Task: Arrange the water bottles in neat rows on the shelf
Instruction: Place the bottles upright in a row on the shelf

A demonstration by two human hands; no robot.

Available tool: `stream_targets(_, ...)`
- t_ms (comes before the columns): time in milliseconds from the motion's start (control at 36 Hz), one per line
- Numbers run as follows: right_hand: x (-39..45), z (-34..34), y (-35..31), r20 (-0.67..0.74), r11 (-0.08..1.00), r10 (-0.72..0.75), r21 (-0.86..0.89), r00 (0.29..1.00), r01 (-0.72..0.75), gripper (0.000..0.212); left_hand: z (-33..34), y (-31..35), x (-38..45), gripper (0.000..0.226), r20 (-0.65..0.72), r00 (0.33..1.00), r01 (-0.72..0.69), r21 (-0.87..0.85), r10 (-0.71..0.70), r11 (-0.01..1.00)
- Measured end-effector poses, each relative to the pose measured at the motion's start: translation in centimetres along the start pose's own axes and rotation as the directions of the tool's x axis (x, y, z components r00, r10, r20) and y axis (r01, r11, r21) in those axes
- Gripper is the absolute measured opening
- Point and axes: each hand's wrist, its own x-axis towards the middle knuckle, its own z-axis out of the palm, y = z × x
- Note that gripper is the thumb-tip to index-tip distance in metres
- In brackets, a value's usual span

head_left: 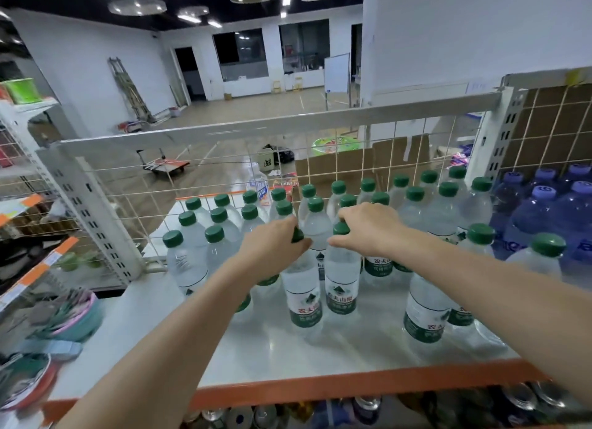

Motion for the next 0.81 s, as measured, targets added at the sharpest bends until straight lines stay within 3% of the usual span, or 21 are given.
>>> stream_targets(306, 2.1, 1.4, -4.9, -0.024, 0.983, -0.023, 0.181, 0.999, 0.027, 0.035, -0.8, -5.3, 0.7, 0.028, -0.015, 1.000, -0.017, 0.130, 0.019, 0.991)
stream_targets(417, 2.7, 1.8, -6.2, -0.018, 0.983, -0.018, 0.184, 1.000, 0.021, 0.042, -0.6, -6.3, 1.2, 0.026, -0.001, 0.999, -0.049, 0.126, 0.049, 0.991)
stream_targets(806, 4.7, 2.5, -8.0, -0.051, 0.977, 0.057, 0.208, 0.997, -0.045, 0.036, -0.8, -8.0, 2.5, 0.021, 0.005, 0.996, -0.090, 0.194, 0.091, 0.977)
